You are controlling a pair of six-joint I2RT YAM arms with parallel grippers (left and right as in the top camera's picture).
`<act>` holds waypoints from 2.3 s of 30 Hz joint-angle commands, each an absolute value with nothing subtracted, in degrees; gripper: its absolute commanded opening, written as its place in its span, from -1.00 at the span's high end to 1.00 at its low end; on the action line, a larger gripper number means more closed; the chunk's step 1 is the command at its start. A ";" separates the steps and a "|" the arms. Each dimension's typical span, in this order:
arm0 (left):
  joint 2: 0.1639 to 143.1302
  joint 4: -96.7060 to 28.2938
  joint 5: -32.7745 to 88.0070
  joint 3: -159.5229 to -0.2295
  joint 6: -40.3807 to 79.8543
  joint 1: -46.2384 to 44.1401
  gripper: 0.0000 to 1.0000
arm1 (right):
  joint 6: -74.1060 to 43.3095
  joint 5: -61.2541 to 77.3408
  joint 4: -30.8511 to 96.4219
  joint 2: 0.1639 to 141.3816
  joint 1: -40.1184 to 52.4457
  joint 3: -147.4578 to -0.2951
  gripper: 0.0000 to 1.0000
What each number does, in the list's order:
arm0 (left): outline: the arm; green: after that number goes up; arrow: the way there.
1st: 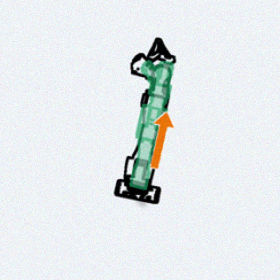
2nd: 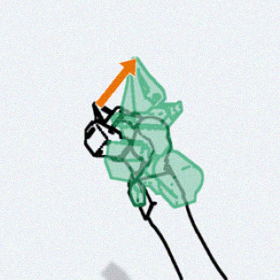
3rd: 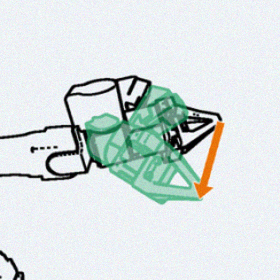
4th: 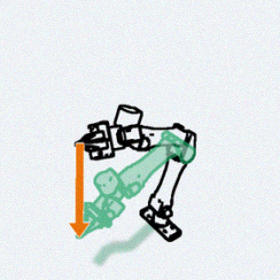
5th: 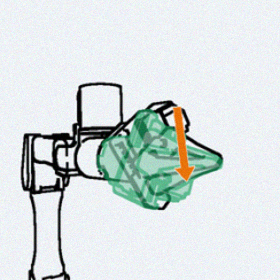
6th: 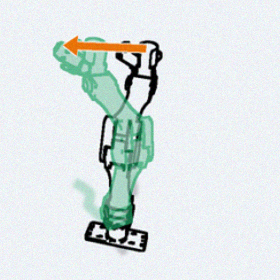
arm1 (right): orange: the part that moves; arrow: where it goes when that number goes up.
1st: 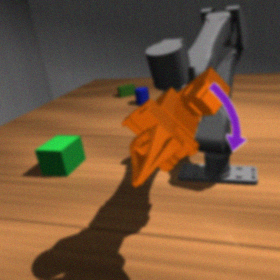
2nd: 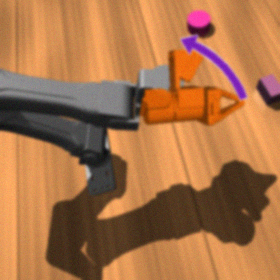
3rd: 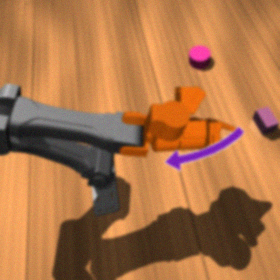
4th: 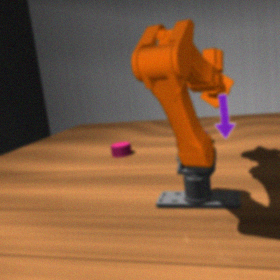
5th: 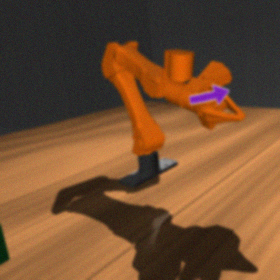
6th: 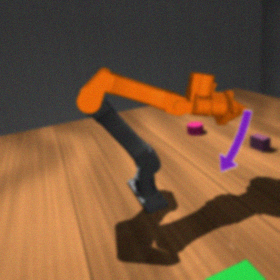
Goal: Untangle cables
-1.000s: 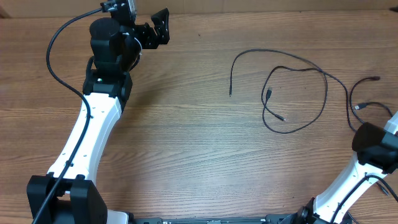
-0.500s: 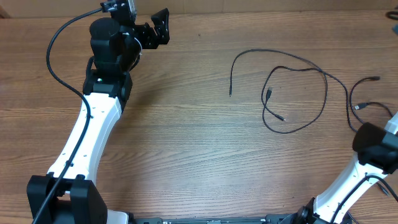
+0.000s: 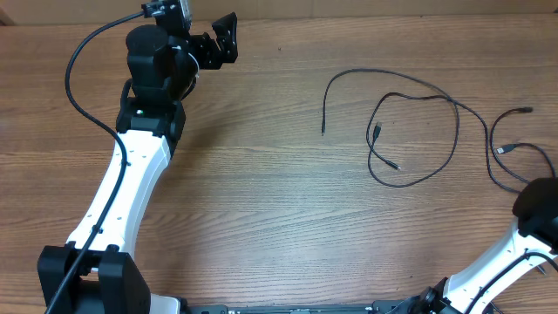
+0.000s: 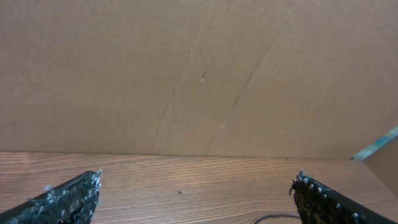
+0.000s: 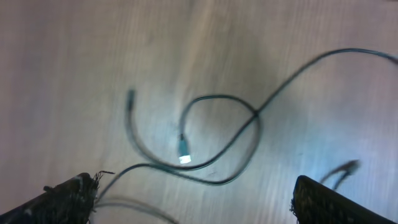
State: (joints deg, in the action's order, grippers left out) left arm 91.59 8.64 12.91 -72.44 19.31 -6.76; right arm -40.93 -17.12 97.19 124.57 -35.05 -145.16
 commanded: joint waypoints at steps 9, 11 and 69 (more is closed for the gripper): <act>91.48 8.80 13.10 -72.93 17.72 -7.09 -0.99 | -41.91 -21.87 97.08 123.76 -39.97 -136.88 -0.99; 91.48 8.80 13.13 -72.93 17.74 -7.09 -0.99 | -42.00 -21.87 97.08 123.76 -40.60 -134.72 -1.00; 91.48 7.14 12.05 -72.93 22.35 -7.16 -1.00 | -11.44 0.86 62.02 124.88 -33.36 -104.47 -0.98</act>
State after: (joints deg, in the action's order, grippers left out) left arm 91.59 7.09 12.23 -72.44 21.37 -6.76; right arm -12.38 -2.79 63.44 124.60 -33.39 -106.43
